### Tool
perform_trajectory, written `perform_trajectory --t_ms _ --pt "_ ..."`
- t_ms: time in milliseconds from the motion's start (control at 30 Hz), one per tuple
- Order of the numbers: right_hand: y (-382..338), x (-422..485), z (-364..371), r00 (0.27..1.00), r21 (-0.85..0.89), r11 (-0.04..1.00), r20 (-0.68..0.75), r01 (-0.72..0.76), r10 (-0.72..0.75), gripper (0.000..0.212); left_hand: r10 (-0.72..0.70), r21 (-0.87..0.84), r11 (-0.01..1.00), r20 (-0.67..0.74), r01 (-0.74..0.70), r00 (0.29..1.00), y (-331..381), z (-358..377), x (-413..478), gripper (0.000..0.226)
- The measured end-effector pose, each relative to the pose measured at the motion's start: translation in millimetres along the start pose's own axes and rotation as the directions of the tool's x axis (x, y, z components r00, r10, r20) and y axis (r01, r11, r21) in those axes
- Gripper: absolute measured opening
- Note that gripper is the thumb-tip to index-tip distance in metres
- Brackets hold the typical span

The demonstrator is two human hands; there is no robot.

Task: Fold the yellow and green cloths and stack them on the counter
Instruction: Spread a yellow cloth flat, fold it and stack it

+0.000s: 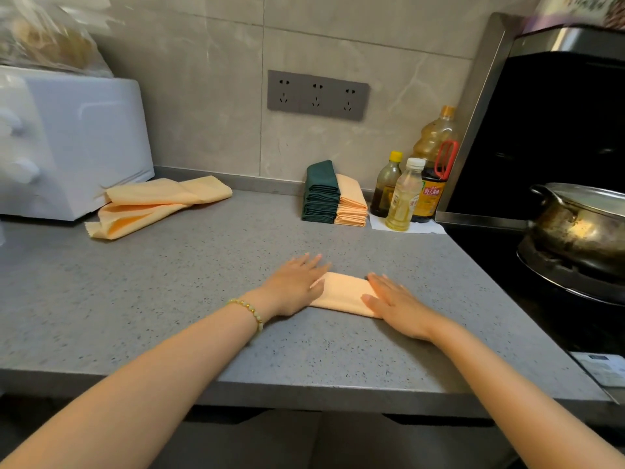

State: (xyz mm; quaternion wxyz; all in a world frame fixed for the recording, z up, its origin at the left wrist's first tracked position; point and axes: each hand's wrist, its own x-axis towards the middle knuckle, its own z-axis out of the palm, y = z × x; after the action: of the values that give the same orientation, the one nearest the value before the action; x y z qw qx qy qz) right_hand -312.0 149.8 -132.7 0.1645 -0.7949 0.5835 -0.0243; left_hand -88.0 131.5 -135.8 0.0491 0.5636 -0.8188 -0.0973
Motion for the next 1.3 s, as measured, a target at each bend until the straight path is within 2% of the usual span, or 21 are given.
perform_trajectory --t_ms 67,100,167,200,300,400,467,600,667,733,767,867,967,1033,1200,1267,1300 --pt "-5.0 -9.5 4.1 0.997 0.053 0.999 -0.078 -0.005 0.009 0.056 -0.153 -0.035 0.988 -0.189 0.149 0.970 -4.7 -8.8 0.9 0.057" --pt "-7.2 -15.4 7.8 0.989 0.078 0.997 -0.145 0.003 0.008 0.054 -0.248 -0.094 0.969 -0.292 0.230 0.924 -1.7 -13.9 -3.7 0.055" --pt "-11.9 -26.1 16.5 0.967 0.084 0.996 -0.253 0.010 0.011 0.051 -0.385 -0.219 0.920 -0.365 0.324 0.848 5.1 -19.7 -16.5 0.047" --pt "-13.9 -29.8 20.0 0.958 0.075 0.997 -0.286 0.013 0.009 0.051 -0.417 -0.248 0.904 -0.325 0.349 0.849 7.2 -20.2 -21.6 0.045" --pt "-22.5 -32.3 22.8 0.942 0.130 0.990 -0.336 0.054 -0.007 0.050 -0.438 -0.392 0.840 -0.082 0.375 0.895 4.2 -18.4 -26.9 0.049" --pt "-36.6 -28.5 25.4 0.926 0.204 0.971 -0.375 0.125 -0.040 0.047 -0.429 -0.688 0.648 0.026 0.327 0.903 4.4 -21.8 -20.9 0.056" --pt "-43.0 -24.7 27.8 0.918 0.246 0.958 -0.393 0.149 -0.041 0.041 -0.404 -0.786 0.553 0.038 0.277 0.914 12.0 -20.8 -19.3 0.064" --pt "-44.3 -18.4 23.7 0.921 0.336 0.934 -0.390 0.120 0.022 0.041 -0.291 -0.859 0.505 -0.076 0.085 0.954 20.7 -4.7 -14.3 0.078" --pt "-42.4 -14.6 19.4 0.926 0.423 0.898 -0.373 0.121 0.051 0.038 -0.272 -0.899 0.437 -0.128 0.004 0.954 22.4 -2.0 -10.7 0.080" --pt "-39.8 -8.3 11.0 0.935 0.558 0.817 -0.347 0.147 0.068 0.034 -0.250 -0.929 0.365 -0.159 -0.059 0.955 23.4 -6.5 -6.4 0.082" --pt "-37.7 -2.4 2.9 0.939 0.635 0.756 -0.333 0.158 0.084 0.039 -0.235 -0.935 0.345 -0.172 -0.083 0.957 23.7 -10.6 -0.2 0.082" --pt "-34.2 16.9 -24.4 0.972 0.884 0.455 -0.190 0.108 0.138 0.061 -0.194 -0.949 0.282 -0.201 -0.142 0.960 22.4 -24.4 18.0 0.081" --pt "-28.9 44.6 -56.1 0.987 0.981 0.173 -0.113 0.093 0.110 0.061 -0.168 -0.955 0.222 -0.234 -0.194 0.958 22.3 -44.7 46.9 0.087" --pt "-27.0 63.9 -74.3 0.976 0.980 0.121 -0.171 0.155 0.134 0.062 -0.186 -0.952 0.218 -0.257 -0.215 0.948 20.0 -58.8 65.9 0.089" --pt "-22.1 140.6 -133.5 0.907 0.910 0.293 -0.363 0.295 0.215 0.060 -0.193 -0.910 0.339 -0.316 -0.239 0.929 11.8 -111.8 134.9 0.091" --pt "-20.8 170.2 -154.8 0.870 0.885 0.339 -0.415 0.318 0.268 0.057 -0.193 -0.896 0.376 -0.325 -0.236 0.926 6.3 -132.8 160.3 0.083" --pt "-17.5 189.2 -164.7 0.853 0.882 0.352 -0.425 0.314 0.303 0.055 -0.186 -0.865 0.439 -0.353 -0.244 0.917 2.2 -139.4 177.8 0.076"
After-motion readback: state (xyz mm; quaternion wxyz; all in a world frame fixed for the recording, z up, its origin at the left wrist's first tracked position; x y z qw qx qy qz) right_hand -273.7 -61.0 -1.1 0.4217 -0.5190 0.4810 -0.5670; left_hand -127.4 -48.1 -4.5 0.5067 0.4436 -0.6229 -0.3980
